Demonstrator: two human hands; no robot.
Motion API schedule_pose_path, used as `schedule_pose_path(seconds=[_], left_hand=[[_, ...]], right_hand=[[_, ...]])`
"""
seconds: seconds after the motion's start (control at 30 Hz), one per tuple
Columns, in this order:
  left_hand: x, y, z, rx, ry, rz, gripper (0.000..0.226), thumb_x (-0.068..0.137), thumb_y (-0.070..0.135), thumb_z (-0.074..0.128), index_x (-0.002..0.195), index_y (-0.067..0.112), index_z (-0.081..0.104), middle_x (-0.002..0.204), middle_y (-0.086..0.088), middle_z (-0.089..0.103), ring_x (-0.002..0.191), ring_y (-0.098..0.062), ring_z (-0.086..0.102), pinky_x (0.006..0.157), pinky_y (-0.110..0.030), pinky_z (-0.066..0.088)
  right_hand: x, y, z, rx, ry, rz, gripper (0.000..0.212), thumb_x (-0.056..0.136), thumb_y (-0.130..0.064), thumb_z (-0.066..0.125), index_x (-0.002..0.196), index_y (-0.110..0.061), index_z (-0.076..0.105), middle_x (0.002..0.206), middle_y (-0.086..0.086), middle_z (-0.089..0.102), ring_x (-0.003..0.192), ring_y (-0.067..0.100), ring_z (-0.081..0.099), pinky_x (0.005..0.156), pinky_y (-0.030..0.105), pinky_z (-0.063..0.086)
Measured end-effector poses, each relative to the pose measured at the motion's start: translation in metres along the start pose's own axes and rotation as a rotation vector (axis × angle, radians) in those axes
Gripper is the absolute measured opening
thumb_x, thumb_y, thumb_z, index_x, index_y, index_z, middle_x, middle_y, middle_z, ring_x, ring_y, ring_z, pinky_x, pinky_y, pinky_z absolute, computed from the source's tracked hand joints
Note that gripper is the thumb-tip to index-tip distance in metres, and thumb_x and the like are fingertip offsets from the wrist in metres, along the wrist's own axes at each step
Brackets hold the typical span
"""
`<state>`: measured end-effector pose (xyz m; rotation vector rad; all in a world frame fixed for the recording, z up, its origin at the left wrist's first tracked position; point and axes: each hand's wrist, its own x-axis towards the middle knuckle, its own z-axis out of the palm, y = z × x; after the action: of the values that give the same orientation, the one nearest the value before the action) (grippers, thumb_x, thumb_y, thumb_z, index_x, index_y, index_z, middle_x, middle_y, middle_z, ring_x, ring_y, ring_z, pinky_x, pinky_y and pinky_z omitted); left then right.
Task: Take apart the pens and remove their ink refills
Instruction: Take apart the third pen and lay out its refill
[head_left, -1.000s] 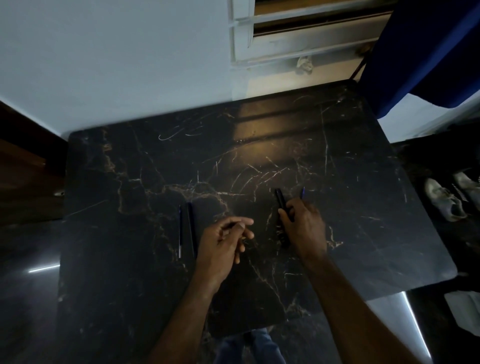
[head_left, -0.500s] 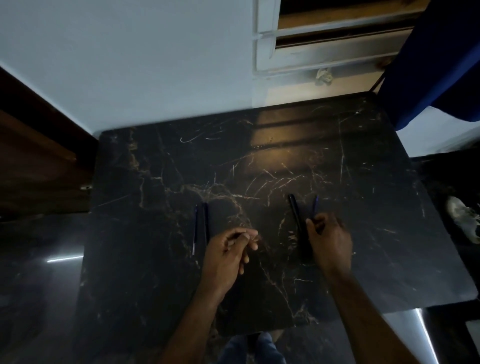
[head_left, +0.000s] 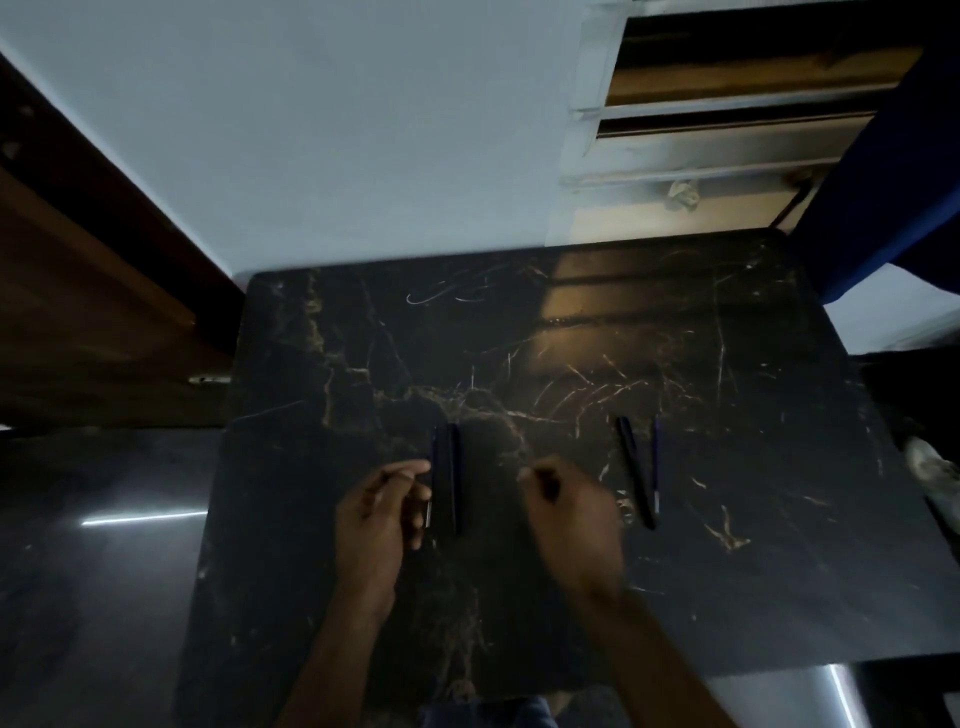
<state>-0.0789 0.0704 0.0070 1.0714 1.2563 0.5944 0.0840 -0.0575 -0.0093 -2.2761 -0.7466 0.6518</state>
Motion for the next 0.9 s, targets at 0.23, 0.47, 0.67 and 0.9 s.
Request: schedule_pose_path(seconds=[0.23,0.47,0.67,0.9], left_hand=[[0.035,0.022,-0.017,-0.085,-0.084,0.065,0.033,0.11,0.007,0.058,0.097,0.022,0.085,0.073,0.0,0.072,0.051,-0.007,0.056,0.04,-0.023,0.042],[0.049,0.029,-0.02,-0.087,-0.159,-0.004,0.031,0.11,0.004,0.057,0.098,0.016,0.083,0.072,0.001,0.072,0.053,-0.008,0.056,0.042,-0.023,0.042],[0.052,0.056,-0.016,0.163,-0.402,0.042,0.016,0.102,0.022,0.075,0.117,0.026,0.08,0.104,0.005,0.082,0.091,-0.01,0.077,0.07,-0.025,0.062],[0.031,0.108,-0.003,0.16,-0.588,0.275,0.024,0.087,0.044,0.082,0.102,0.026,0.084,0.094,0.004,0.083,0.084,-0.012,0.079,0.069,-0.024,0.062]], right_hand=[[0.032,-0.05,0.088,-0.267,-0.11,0.018,0.023,0.104,-0.047,0.063,0.105,-0.025,0.069,0.099,0.0,0.076,0.091,0.02,0.074,0.077,0.034,0.058],[0.037,-0.048,0.085,-0.215,-0.151,0.11,0.011,0.102,-0.04,0.069,0.11,-0.032,0.069,0.102,-0.007,0.074,0.09,0.008,0.073,0.08,0.029,0.063],[0.004,-0.075,0.037,0.145,0.049,-0.11,0.015,0.092,-0.044,0.072,0.091,-0.057,0.065,0.088,-0.021,0.071,0.082,-0.001,0.071,0.063,0.01,0.053],[-0.016,-0.112,-0.02,0.19,0.187,-0.314,0.02,0.094,-0.032,0.071,0.105,-0.017,0.077,0.093,-0.009,0.073,0.081,0.009,0.072,0.069,0.017,0.058]])
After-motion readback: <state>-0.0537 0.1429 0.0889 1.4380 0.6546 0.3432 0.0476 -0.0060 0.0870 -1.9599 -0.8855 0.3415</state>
